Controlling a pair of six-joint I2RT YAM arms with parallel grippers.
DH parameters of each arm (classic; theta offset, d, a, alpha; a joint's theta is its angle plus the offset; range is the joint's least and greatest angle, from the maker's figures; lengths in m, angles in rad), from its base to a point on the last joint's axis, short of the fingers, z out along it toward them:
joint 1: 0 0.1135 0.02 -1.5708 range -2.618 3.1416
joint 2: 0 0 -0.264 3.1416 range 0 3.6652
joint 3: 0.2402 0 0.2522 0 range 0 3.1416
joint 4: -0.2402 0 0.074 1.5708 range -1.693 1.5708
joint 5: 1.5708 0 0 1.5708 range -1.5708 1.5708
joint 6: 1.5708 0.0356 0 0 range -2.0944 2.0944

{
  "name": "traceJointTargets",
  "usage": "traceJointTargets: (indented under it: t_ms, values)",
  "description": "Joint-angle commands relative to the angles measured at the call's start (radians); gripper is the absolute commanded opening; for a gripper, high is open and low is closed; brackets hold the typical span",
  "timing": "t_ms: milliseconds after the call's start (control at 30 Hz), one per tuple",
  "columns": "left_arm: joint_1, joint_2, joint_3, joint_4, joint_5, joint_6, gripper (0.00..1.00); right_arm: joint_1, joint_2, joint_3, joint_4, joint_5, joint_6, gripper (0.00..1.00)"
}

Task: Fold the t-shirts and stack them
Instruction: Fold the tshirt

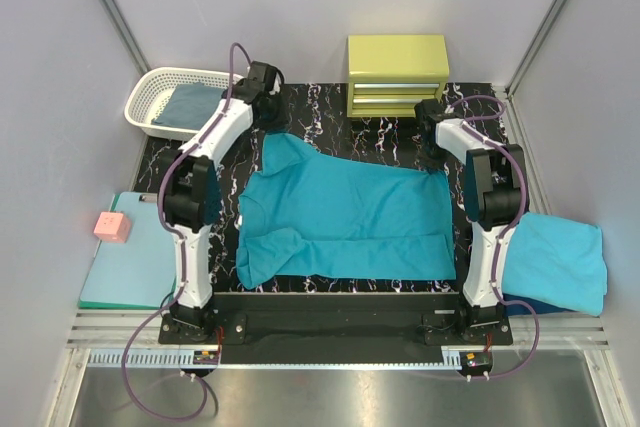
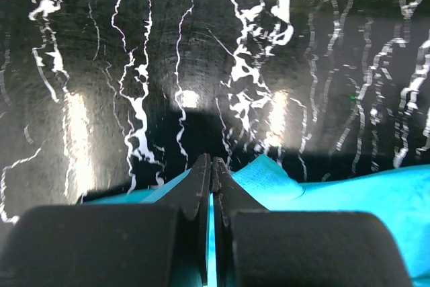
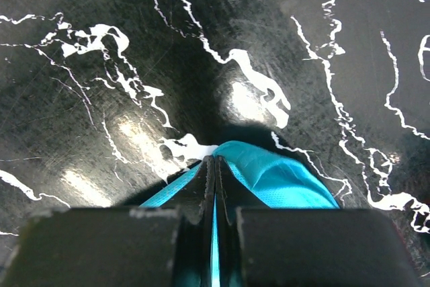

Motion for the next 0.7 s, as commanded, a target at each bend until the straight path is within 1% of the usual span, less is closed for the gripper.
traceJointTargets:
  t_ms: [0, 200, 233, 400, 667]
  values:
    - [-0.002, -0.103, -0.034, 0.027, -0.037, 0.009, 0.0, 0.001, -0.109, -0.023, -0.017, 0.05, 0.012, 0.0]
    - [-0.004, -0.179, -0.103, 0.026, -0.037, 0.009, 0.0, 0.001, -0.21, -0.06, -0.019, 0.05, 0.011, 0.0]
    - [-0.004, -0.201, -0.124, 0.026, -0.061, 0.01, 0.0, 0.001, -0.223, -0.066, -0.02, 0.047, 0.012, 0.0]
    - [-0.004, -0.279, -0.203, 0.027, -0.08, 0.018, 0.0, 0.007, -0.306, -0.115, -0.028, 0.038, 0.012, 0.0]
    - [-0.013, -0.406, -0.318, 0.024, -0.095, 0.019, 0.0, 0.05, -0.427, -0.217, -0.045, 0.047, 0.026, 0.0]
